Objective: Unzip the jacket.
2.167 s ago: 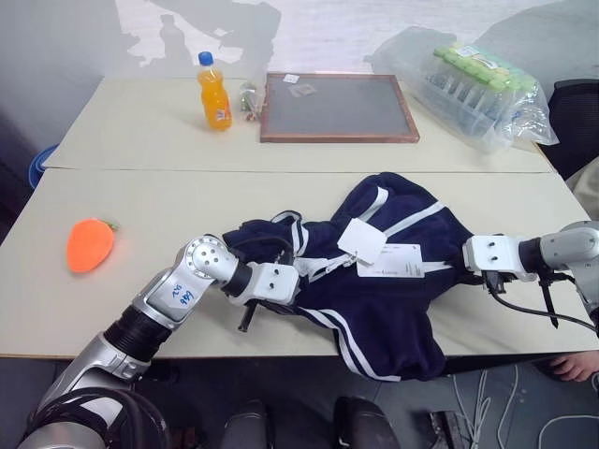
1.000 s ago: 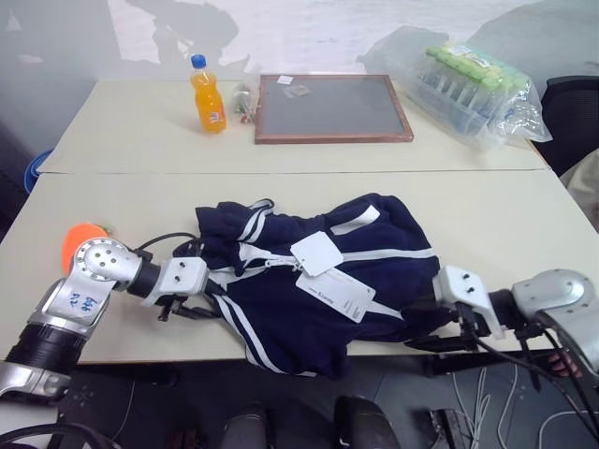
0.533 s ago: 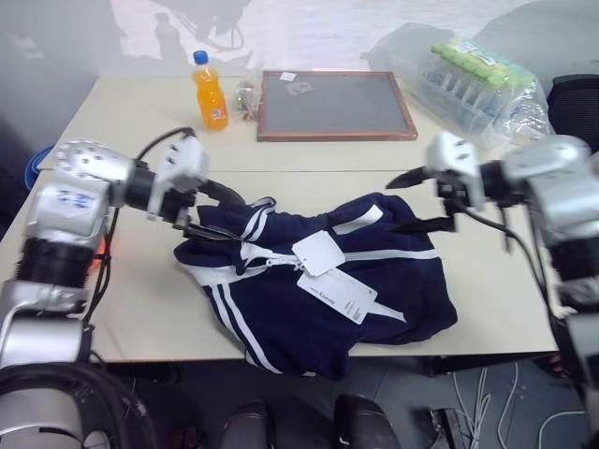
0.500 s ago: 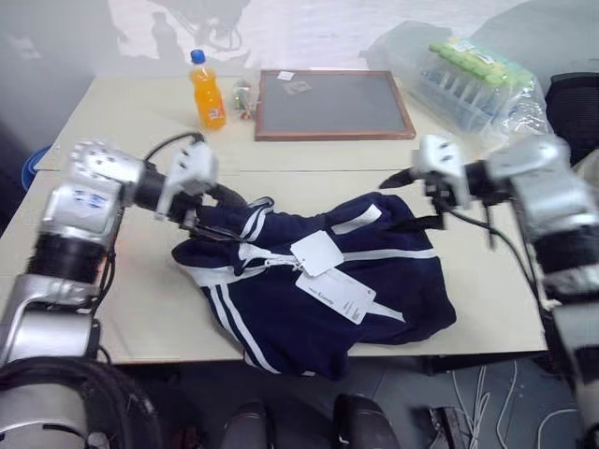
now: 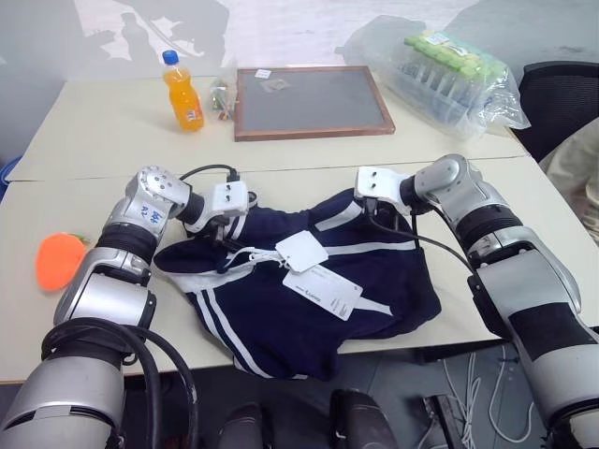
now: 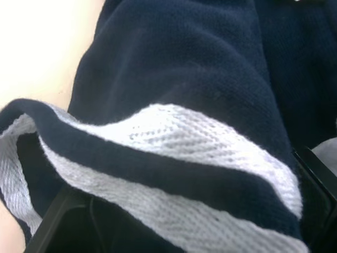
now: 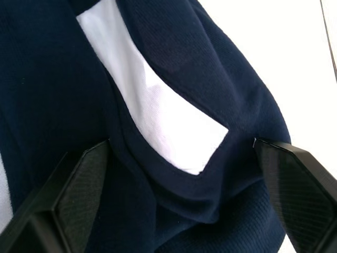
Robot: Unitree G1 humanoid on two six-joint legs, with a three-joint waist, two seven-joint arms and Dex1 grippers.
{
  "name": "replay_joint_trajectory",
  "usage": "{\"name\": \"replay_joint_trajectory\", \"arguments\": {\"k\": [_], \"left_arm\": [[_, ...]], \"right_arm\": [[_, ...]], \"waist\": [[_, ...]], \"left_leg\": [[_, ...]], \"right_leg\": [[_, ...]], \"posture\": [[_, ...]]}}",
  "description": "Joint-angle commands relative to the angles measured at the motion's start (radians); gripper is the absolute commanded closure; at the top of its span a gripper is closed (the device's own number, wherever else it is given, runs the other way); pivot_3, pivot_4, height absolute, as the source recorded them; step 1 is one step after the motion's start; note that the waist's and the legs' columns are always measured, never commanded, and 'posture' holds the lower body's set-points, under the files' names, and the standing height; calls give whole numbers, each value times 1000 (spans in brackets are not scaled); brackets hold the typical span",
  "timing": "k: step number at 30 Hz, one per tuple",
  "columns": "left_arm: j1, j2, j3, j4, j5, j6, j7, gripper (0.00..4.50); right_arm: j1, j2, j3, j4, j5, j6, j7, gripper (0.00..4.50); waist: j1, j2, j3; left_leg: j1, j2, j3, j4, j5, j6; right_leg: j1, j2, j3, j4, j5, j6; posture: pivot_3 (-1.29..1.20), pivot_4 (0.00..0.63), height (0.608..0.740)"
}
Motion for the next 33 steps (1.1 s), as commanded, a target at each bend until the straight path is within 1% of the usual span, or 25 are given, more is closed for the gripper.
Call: {"name": "replay_joint_trajectory", "arguments": {"k": [1, 2, 3, 5, 6, 7, 10, 11, 14, 17, 22, 25, 27, 28, 32, 33], "left_arm": [[-33, 18, 64, -4, -38, 17, -41, 568], [-34, 19, 72, -1, -34, 21, -32, 568], [-36, 18, 80, 3, -30, 25, -20, 568], [-43, 14, 96, 28, -17, 15, 32, 568], [-47, 11, 103, 41, -11, 11, 62, 975], [-52, 8, 105, 57, -3, 5, 83, 1198], [-71, -1, 99, 99, 28, -7, 148, 2124], [-80, -7, 97, 115, 40, -11, 178, 2469], [-108, -25, 98, 158, 65, -17, 251, 3536], [-139, -50, 91, 206, 109, -13, 394, 4469], [-171, -92, 99, 252, 156, 3, 601, 4469], [-181, -112, 97, 265, 180, 3, 677, 4469], [-184, -124, 104, 270, 182, 8, 671, 4469], [-184, -128, 106, 271, 182, 5, 653, 4469], [-174, -133, 101, 267, 190, -12, 584, 4469], [-169, -132, 101, 266, 190, -13, 565, 4492]], "right_arm": [[-22, 2, -35, 14, -6, -9, 9, 1210], [-24, 2, -42, 15, -4, -7, 19, 1500], [-25, 2, -46, 16, -5, -7, 26, 1900], [-24, 6, -47, 19, -13, -3, 5, 2574], [-23, 10, -49, 22, -15, 3, -10, 2907], [-22, 13, -51, 26, -16, 17, -28, 3296], [-19, 13, -60, 33, -24, 43, -59, 4293], [-17, 10, -65, 35, -26, 53, -69, 4500], [-11, 1, -77, 38, -32, 81, -86, 4500], [-5, -14, -80, 37, -42, 107, -111, 4500], [-1, -31, -101, 40, -43, 176, -174, 4500], [6, -40, -102, 42, -66, 193, -271, 4500], [10, -39, -108, 47, -72, 211, -337, 4500], [12, -36, -121, 50, -62, 221, -345, 4500], [17, -27, -161, 49, -28, 249, -288, 4500], [20, -29, -162, 47, -32, 249, -282, 4211]], "waist": [[0, 0, 0], [0, 0, 0], [0, 0, 0], [0, 0, 0], [0, 0, 0], [0, 0, 0], [0, 0, 0], [0, 0, 0], [2, 0, 0], [2, 0, 0], [3, 0, 0], [3, 0, 0], [2, 0, 0], [2, 0, 0], [1, 0, 0], [1, 0, 0]], "left_leg": [[0, 0, 0, 0, 0, 0], [0, 0, 0, 0, 0, 0], [0, 0, 0, 0, 0, 0], [0, 0, -1, 0, 0, 0], [0, 0, -1, 0, 0, 0], [0, 0, -1, 0, 0, 0], [0, 0, -1, 0, 0, 0], [0, 0, -1, 0, 0, 0], [0, 0, -1, 0, 0, 0], [-1, -1, -2, 0, 0, 0], [-1, -1, -2, 0, 0, 0], [-1, -1, -2, 0, 0, 0], [-1, -1, -2, -1, 0, 0], [-1, -1, -2, -1, 0, 0], [-1, -1, -2, -1, 0, 0], [-1, -1, -2, -1, 0, 0]], "right_leg": [[0, 0, 0, 0, 0, 0], [0, 0, 0, 0, 0, 0], [0, 0, 0, 0, 0, 0], [0, 0, 0, 0, 0, 0], [0, 0, 0, 0, 0, 0], [0, 0, 0, 0, 0, 0], [0, 0, 0, 0, 0, 0], [0, 0, 0, 0, 0, 0], [0, 0, 0, 0, 0, 0], [0, 0, 0, 0, 0, 0], [0, -1, 0, 0, 0, 0], [0, -1, 0, 0, 0, 0], [0, -1, 0, 0, 0, 0], [0, -1, 0, 0, 0, 0], [0, -1, 0, 0, 0, 0], [0, -1, 0, 0, 0, 0]], "posture": [[0, 150, 740], [0, 150, 740], [0, 150, 740], [0, 150, 740], [0, 150, 740], [0, 150, 740], [0, 150, 740], [0, 150, 740], [0, 150, 740], [0, 150, 740], [0, 150, 740], [0, 150, 740], [0, 150, 740], [0, 150, 740], [0, 150, 740], [0, 150, 740]]}}
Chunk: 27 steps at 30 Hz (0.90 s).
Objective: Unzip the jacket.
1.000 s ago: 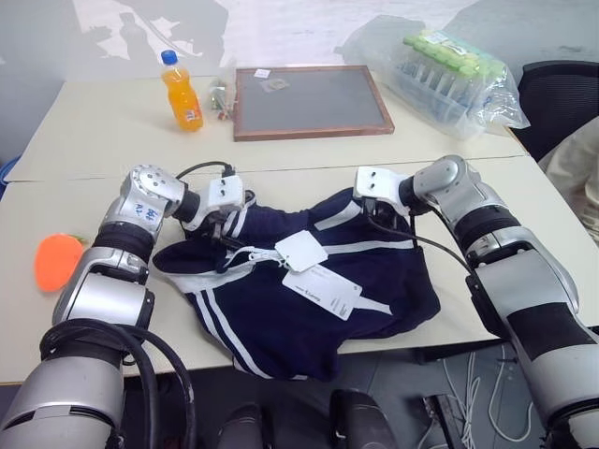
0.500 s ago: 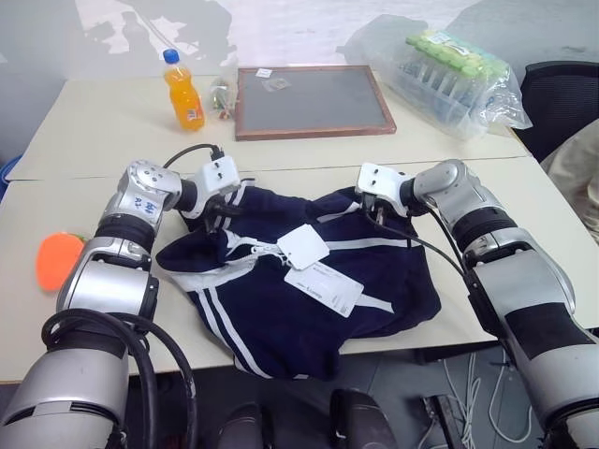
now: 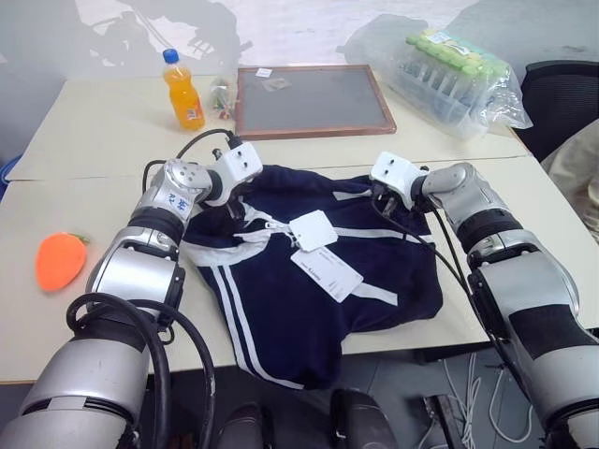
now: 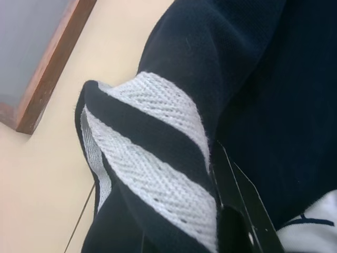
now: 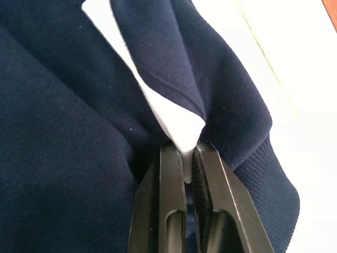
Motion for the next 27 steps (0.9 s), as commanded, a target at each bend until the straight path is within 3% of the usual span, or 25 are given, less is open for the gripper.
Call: {"name": "replay_joint_trajectory", "arguments": {"k": [1, 2, 3, 13, 15, 18, 21, 24, 27], "left_arm": [[-6, 22, 5, -8, 10, -12, -49, 4500], [0, 26, 5, -9, 9, -12, -73, 4500], [6, 30, 4, -10, 9, -17, -95, 3980], [23, 125, 74, -70, -56, -94, -222, 941], [28, 157, 114, -116, -107, -105, -316, 303], [94, 215, 159, -281, -210, -85, -519, 303], [272, 266, 190, -682, -386, 132, -708, 303], [487, 328, 193, -1122, -524, 382, -760, 303], [591, 359, 187, -1290, -542, 461, -732, 303]], "right_arm": [[8, -32, -22, 6, 4, 19, 20, 3898], [10, -33, -26, 4, 6, 21, 29, 3643], [12, -35, -28, 1, 8, 22, 38, 3255], [19, -111, -61, -117, 29, -95, 96, 0], [59, -141, -80, -235, 62, -111, 140, 0], [235, -184, -129, -615, 149, -30, 211, 0], [501, -224, -172, -1114, 235, 125, 249, 0], [743, -235, -191, -1498, 275, 272, 230, 0], [882, -228, -174, -1700, 284, 365, 200, 0]], "waist": [[0, 0, 0], [0, 0, 0], [0, 0, 0], [-1, 0, 0], [-1, 0, 0], [0, 0, 0], [3, 0, 0], [9, 1, 0], [30, 1, 1]], "left_leg": [[0, 0, 0, 0, 0, 0], [0, 0, 0, 0, 0, 0], [0, 0, 0, 0, 0, 0], [0, 0, 0, 0, 0, 0], [-1, 0, 0, 0, 0, 0], [-1, 0, -1, 0, 0, 0], [-1, 0, -3, -1, 0, 0], [-3, 0, -15, 1, -1, -1], [-4, 0, -18, 5, -1, -1]], "right_leg": [[0, 0, 0, 0, 0, 0], [0, 0, 0, 0, 0, 0], [0, 0, 0, 0, 0, 0], [0, 0, 0, 0, 0, 0], [0, 0, 0, 0, 0, 0], [-1, 0, 0, -1, 0, 0], [-1, 0, -1, -1, 0, 0], [-1, 1, 0, 2, 0, 0], [1, 1, 2, 2, 0, 0]], "posture": [[0, 150, 740], [0, 150, 740], [0, 150, 740], [0, 150, 740], [0, 150, 740], [0, 150, 740], [0, 150, 740], [0, 150, 740], [0, 150, 740]]}}
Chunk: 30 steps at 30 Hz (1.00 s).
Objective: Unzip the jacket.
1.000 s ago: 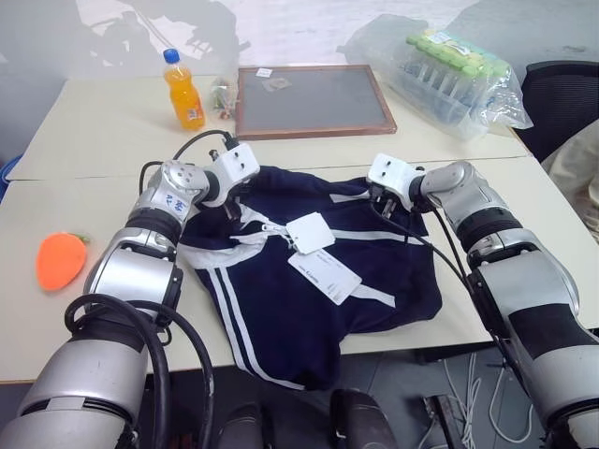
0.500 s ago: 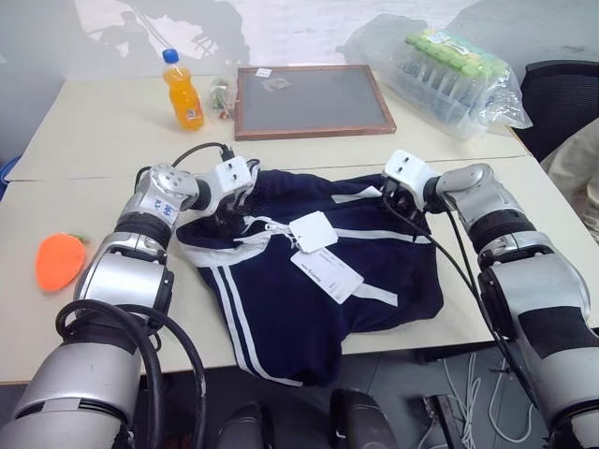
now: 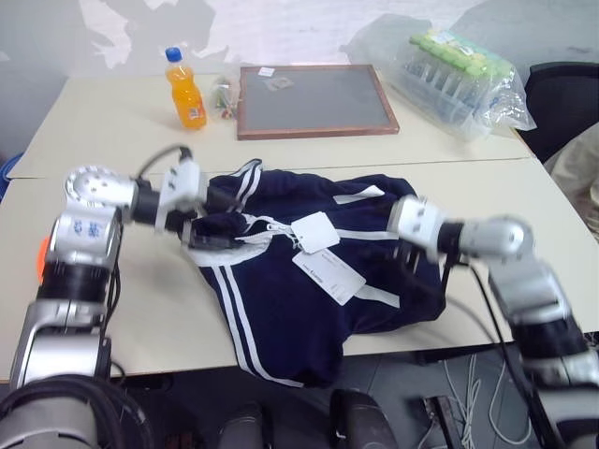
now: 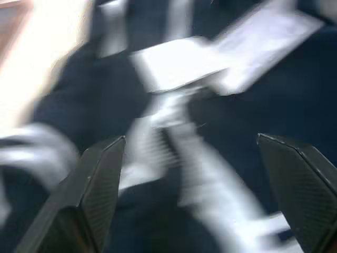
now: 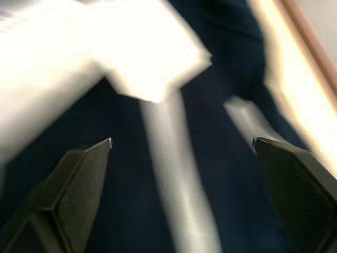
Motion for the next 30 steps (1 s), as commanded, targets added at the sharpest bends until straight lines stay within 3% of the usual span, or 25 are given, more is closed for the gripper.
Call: {"name": "replay_joint_trajectory", "arguments": {"k": [1, 8, 13, 20, 30], "left_arm": [[39, 39, 10, -173, -40, 80, 25, 303], [30, 30, -31, -138, -8, 53, 69, 303], [19, 42, -37, -113, -10, 31, 72, 303], [22, 43, -40, -104, -13, 21, 82, 303], [22, 37, -41, -59, -5, -18, 96, 303]], "right_arm": [[65, 0, -2, -238, 21, 103, -46, 0], [106, 104, 190, -303, -93, 147, -182, 0], [58, 154, 225, -290, -125, 179, -242, 0], [20, 146, 370, -210, -333, 36, -331, 0], [-4, 48, 269, -160, -478, -49, -401, 0]], "waist": [[21, 0, 0], [62, 0, 0], [63, 0, 0], [61, 0, 0], [60, 0, 0]], "left_leg": [[0, 0, 2, 2, 0, 0], [4, 1, 3, 10, 1, 1], [-1, 0, 9, 11, -1, 2], [-1, 1, 10, 10, -1, 1], [-1, 1, 10, 10, -1, 1]], "right_leg": [[0, 0, 1, -1, 0, 0], [5, 1, 4, 5, 0, 0], [2, 1, 3, 3, 0, 0], [2, 2, 3, 3, 0, -1], [2, 2, 3, 3, 0, -1]], "posture": [[0, 150, 740], [0, 150, 740], [0, 150, 740], [0, 150, 740], [0, 150, 740]]}}
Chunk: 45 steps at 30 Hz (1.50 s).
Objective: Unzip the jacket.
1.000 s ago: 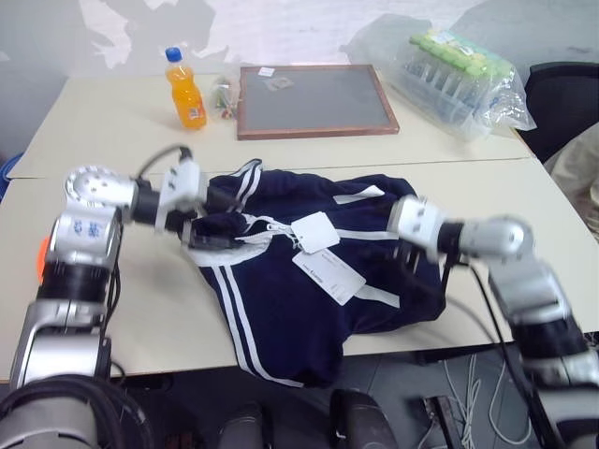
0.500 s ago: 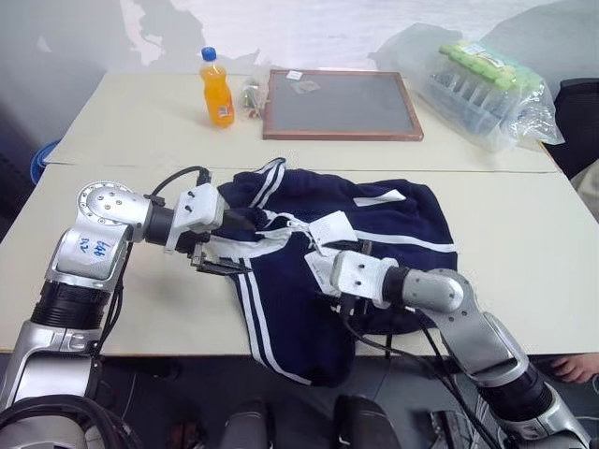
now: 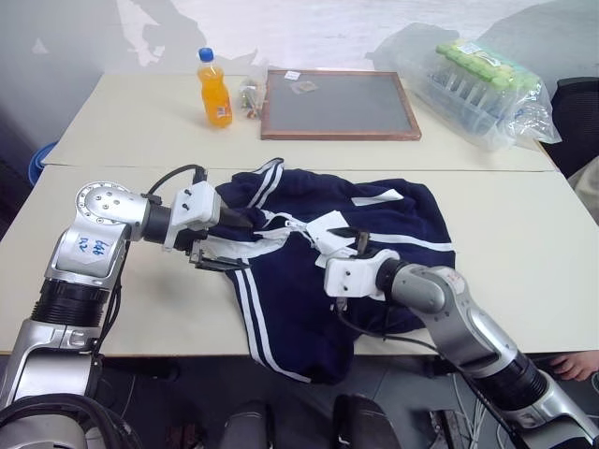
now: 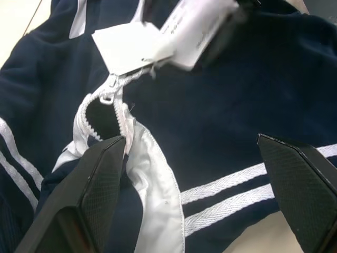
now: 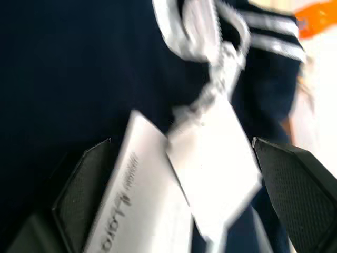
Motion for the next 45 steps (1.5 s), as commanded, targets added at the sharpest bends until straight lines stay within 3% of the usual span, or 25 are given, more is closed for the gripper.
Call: {"name": "replay_joint_trajectory", "arguments": {"k": [1, 5, 13, 16, 26, 28, 35, 45], "left_arm": [[-13, 5, 9, -12, 1, -20, 10, 303], [-22, -10, 3, -5, 1, -27, 21, 303], [-41, -30, -4, 15, 5, -27, 33, 303], [-48, -43, -7, 29, 6, -26, 44, 279], [-67, -62, -19, 76, 23, -54, 53, 279], [-80, -65, -24, 95, 28, -65, 48, 279], [-238, -160, -45, 320, 57, -143, 51, 279], [-441, -376, -142, 867, 247, -443, 133, 279]], "right_arm": [[-28, -1, -54, -9, -28, -34, -36, 0], [-42, -1, -31, 43, -74, -100, -63, 0], [-101, 151, -2, 230, -85, -152, -138, 0], [-125, 199, -10, 301, -75, -162, -171, 576], [-76, 218, -70, 239, -39, -132, -178, 3965], [-53, 210, -84, 208, -33, -116, -162, 4465], [4, 193, -116, 140, -25, -62, -133, 4465], [21, 216, -134, 117, -19, -18, -155, 4465]], "waist": [[0, 0, 0], [-1, 0, 0], [-4, 0, 0], [-4, 0, 0], [-3, 0, 0], [-2, 0, 0], [4, 0, 0], [1, 0, 0]], "left_leg": [[0, 0, 0, 0, 0, 0], [0, 0, 0, 0, 0, 0], [0, 0, 0, 0, 0, 0], [0, 0, 0, 0, 0, 0], [0, 0, 0, 0, 0, 0], [0, 0, 0, 0, 0, 0], [0, 0, 0, 0, 0, 0], [0, -1, 0, -1, 0, 0]], "right_leg": [[0, 0, 0, 0, 0, 0], [0, 0, 0, 0, 0, 0], [0, 0, 0, 0, 0, 0], [0, 0, 0, 0, 0, 0], [0, 0, 0, 0, 0, 0], [0, 0, 0, 0, 0, 0], [1, 0, 0, 0, 0, 0], [1, 0, -1, -2, 0, 0]], "posture": [[0, 150, 740], [0, 150, 740], [0, 150, 740], [0, 150, 740], [0, 150, 740], [0, 150, 740], [0, 150, 740], [0, 150, 740]]}}
